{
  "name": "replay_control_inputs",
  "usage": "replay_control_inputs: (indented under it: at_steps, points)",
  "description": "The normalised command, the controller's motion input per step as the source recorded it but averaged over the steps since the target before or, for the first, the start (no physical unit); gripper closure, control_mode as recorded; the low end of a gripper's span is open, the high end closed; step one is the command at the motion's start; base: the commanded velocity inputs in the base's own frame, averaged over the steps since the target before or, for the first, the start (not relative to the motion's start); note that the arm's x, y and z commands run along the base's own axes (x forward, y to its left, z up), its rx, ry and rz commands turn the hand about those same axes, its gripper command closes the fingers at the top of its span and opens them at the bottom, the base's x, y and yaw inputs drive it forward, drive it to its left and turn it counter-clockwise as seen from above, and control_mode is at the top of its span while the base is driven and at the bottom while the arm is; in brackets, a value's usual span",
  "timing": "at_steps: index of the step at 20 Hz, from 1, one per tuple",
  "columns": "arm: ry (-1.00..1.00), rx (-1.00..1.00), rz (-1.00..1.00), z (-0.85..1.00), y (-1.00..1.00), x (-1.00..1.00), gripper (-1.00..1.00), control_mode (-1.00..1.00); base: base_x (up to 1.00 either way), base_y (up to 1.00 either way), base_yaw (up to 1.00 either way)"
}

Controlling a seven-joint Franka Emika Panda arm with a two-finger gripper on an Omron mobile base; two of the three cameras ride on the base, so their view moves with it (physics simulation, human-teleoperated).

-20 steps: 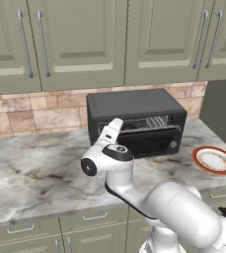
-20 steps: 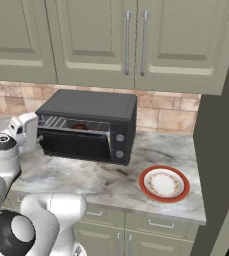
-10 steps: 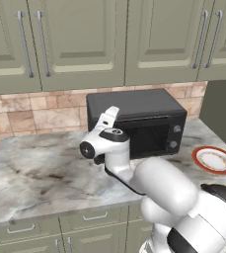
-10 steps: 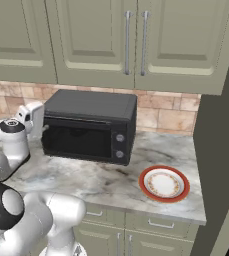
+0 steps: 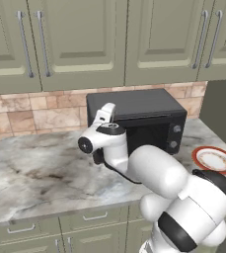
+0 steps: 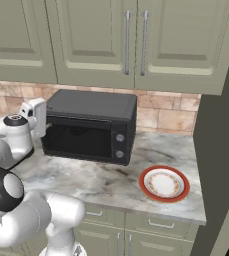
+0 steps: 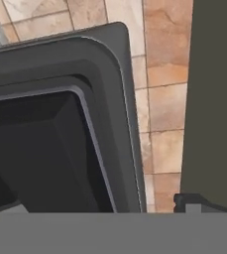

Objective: Pick up the bagel from the plate, place it on the toaster oven rack, close the door, and set the timer.

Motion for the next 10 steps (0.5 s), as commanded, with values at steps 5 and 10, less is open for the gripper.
replay_control_inputs:
  at_steps: [5, 10]
  points:
    - [0.01, -0.08, 0.00, 0.01, 0.54, 0.16, -1.00, -1.00, 0.00, 0.00, 0.00]
    - [0.10, -0.04, 0.00, 0.06, 0.87, 0.03, -1.00, -1.00, 0.00, 0.00, 0.00]
